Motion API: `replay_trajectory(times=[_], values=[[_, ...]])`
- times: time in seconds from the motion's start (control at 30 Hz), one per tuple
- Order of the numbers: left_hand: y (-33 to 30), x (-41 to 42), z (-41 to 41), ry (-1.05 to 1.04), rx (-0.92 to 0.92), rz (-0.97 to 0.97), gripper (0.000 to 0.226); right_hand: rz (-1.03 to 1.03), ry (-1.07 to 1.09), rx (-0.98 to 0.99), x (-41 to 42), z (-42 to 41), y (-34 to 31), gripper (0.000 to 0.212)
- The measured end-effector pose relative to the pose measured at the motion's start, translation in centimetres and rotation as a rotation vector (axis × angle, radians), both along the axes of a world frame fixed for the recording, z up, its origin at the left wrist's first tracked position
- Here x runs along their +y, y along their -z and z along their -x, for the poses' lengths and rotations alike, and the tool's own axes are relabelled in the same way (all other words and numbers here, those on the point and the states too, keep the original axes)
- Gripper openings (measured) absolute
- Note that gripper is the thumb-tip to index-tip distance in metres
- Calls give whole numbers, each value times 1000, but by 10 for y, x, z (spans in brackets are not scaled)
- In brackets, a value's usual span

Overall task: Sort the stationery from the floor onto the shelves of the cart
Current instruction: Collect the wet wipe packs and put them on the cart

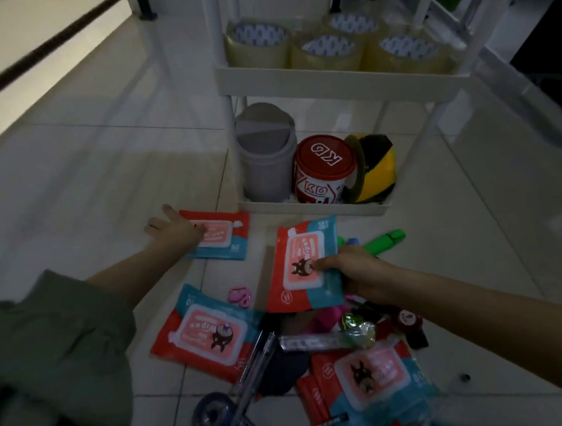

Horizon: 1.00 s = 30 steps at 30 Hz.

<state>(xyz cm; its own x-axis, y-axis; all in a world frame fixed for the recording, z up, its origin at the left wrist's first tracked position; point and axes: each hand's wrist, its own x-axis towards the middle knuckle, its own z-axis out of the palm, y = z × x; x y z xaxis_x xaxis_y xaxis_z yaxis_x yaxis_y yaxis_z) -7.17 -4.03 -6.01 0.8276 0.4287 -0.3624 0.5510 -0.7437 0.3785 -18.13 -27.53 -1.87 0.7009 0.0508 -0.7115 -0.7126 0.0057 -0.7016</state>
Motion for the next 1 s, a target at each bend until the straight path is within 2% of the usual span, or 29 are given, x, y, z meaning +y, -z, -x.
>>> replay_trajectory(times=[0.13,0.3,0.37,0.43,0.47,0.57,0.63,0.73,0.8,0.9,1.0], values=[[16,19,-17,-17,100,13,119,-21,31,17,-7,2,5,13],[30,30,-17,64,106,-107,116,-33,13,52,-10,0,13,13],[31,32,-23,6,38,28,108,-33,13,61,-10,-1,18,12],[32,32,-28,-49,-18,224,92,-34,15,60,-8,-2,20,13],[32,31,-28,-43,-25,245,80,-35,11,58,-7,-3,21,12],[28,26,-26,80,-54,117,34,-43,0,50,-4,-4,17,12],[24,27,-23,167,-18,57,20,-38,1,36,-2,-6,14,13],[16,30,-20,245,1,4,16,-10,8,2,0,-7,7,13],[5,29,-24,299,-80,23,26,44,62,-46,1,-8,3,21],[-24,22,-27,501,-150,154,26,141,173,-138,-3,-9,-3,27],[-55,2,-17,639,-229,259,13,138,192,-179,-8,-10,-8,32]])
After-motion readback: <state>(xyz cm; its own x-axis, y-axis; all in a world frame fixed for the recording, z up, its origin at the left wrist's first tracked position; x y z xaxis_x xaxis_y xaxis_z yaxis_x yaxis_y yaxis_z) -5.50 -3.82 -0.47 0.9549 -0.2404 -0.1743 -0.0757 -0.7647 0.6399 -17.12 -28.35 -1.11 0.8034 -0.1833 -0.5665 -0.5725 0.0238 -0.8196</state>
